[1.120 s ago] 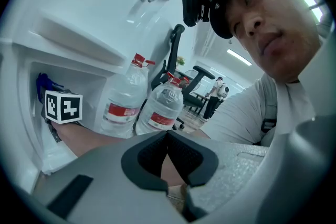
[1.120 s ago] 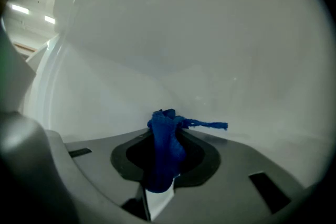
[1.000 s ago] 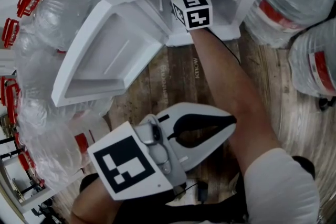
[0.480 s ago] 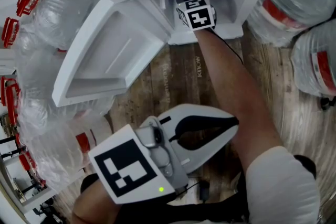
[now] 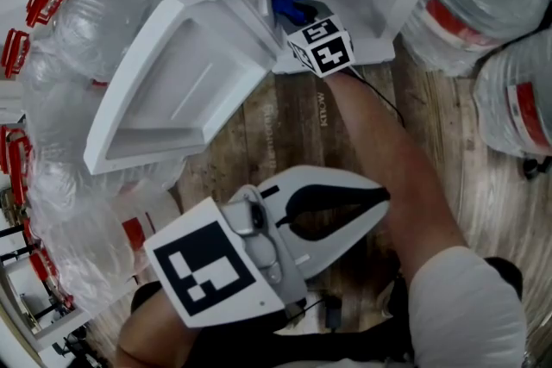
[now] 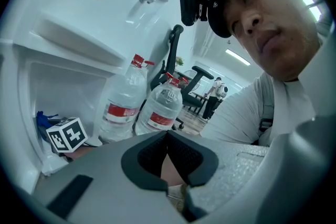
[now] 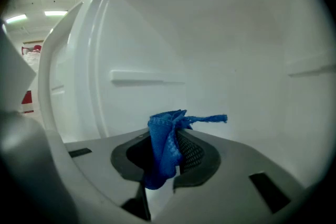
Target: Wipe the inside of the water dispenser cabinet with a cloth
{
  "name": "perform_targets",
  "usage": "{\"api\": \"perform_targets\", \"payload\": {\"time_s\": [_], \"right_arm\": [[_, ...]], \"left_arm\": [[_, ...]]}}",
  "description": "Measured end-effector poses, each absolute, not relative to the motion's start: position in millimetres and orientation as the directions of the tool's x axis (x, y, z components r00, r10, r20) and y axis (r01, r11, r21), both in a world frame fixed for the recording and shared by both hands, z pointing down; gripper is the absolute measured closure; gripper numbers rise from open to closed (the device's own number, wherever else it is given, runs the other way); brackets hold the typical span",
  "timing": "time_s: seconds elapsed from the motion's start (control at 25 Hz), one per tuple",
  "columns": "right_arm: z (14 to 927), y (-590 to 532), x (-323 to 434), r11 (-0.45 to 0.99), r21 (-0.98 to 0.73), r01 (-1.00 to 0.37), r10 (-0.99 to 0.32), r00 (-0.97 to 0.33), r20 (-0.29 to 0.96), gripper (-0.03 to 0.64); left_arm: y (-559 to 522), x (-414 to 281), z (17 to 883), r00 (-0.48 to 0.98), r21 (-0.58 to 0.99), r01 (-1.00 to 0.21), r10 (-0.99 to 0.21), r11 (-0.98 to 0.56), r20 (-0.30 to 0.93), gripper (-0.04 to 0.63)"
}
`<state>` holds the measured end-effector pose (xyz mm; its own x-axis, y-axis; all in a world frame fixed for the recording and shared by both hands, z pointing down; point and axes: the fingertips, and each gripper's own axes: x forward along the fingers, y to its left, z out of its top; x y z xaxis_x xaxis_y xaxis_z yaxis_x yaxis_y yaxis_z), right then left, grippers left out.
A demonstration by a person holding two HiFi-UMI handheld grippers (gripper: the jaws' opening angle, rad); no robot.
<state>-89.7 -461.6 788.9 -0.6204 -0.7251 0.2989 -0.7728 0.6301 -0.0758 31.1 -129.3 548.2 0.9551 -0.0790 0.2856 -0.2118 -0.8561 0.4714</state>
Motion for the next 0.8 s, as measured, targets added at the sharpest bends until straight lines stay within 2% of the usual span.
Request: {"api": "perform_targets", "payload": {"time_s": [0.36, 0.56, 0.8], "right_arm": [[787.7, -414.1, -87.7, 0.681, -0.114, -0.723, -0.684, -0.684, 0.253, 0.542], [768.0, -444.1, -59.8, 0.607, -0.114, -0.786, -0.765, -0.617, 0.186, 0.540], [745.6, -483.1, -56.7, 0.568, -0.107, -0.816, -0.797, -0.578, 0.177, 0.543]], "left_arm": [[-131.5, 37.8, 554.9, 0.950, 0.492, -0.231, -0.085, -0.839, 0.301, 0.597], [-131.4, 38.6, 558.4, 0.944, 0.487, -0.244, -0.090, -0.839, 0.318, 0.597], [-128.9, 36.2, 559.3, 0.940, 0.484, -0.253, -0.093, -0.837, 0.329, 0.597]]}}
